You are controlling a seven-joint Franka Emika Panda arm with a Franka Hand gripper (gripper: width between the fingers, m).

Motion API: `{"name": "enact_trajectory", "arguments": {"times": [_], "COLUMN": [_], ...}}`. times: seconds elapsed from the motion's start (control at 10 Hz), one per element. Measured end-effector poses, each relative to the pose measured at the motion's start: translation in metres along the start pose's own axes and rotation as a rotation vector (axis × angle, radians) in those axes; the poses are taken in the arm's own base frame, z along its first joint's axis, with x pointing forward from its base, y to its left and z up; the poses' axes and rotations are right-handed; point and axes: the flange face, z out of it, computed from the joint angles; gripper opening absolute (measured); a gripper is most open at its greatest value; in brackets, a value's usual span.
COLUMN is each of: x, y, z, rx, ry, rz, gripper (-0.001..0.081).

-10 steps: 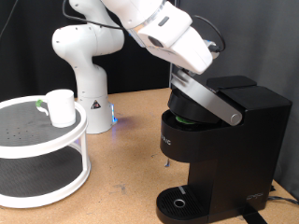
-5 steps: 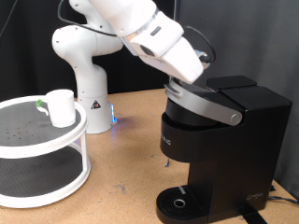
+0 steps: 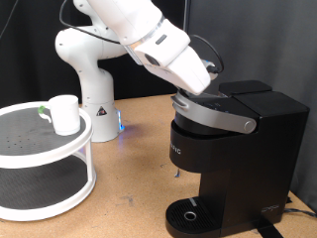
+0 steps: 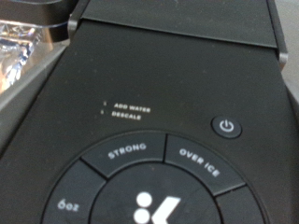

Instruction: Make a cup of coffee with the keurig machine

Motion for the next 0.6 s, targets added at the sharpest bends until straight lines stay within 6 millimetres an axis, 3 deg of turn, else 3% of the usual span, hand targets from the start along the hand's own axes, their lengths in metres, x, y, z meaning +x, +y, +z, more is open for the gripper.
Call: {"name": "enact_trajectory", "arguments": {"times": [0.6], "x": [-0.021], "y": [0.008], "z": [0.017], "rx": [-0.048], "ry": [-0.047], "rz": [-0.001], "gripper": [0.0001]}}
